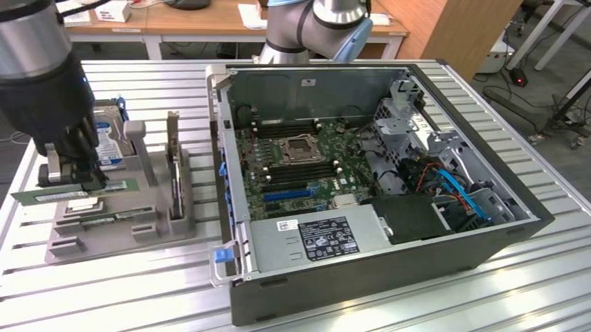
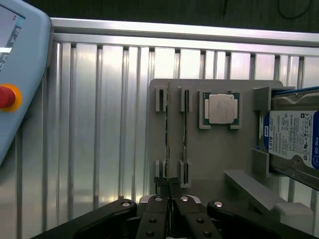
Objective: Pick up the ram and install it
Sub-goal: 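Pick up the ram and move it above insertion slot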
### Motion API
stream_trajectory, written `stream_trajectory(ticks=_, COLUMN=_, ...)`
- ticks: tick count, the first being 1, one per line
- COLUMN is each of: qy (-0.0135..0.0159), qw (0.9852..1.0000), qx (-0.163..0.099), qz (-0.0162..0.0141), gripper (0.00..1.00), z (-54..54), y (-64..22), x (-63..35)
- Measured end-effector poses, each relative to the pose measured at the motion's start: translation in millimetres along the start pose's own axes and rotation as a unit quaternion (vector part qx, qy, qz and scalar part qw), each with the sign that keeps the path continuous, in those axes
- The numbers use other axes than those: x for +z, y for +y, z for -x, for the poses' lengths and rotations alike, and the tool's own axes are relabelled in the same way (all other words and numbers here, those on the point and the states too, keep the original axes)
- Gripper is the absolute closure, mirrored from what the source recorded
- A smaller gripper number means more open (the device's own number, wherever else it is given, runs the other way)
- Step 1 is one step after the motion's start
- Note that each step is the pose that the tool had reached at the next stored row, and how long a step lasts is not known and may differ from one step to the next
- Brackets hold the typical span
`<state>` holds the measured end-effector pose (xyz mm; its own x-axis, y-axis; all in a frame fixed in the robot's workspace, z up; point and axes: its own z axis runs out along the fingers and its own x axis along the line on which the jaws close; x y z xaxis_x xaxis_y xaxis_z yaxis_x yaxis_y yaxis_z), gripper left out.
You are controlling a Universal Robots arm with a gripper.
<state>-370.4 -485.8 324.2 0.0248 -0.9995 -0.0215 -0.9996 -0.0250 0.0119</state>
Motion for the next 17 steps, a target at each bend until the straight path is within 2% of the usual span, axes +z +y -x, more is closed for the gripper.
stream_trajectory(ticks=17, qy=0.0000, qw=1.0000, qx=0.000, qz=0.0000, gripper=0.89, z=1.0, y=0.3, x=-46.2)
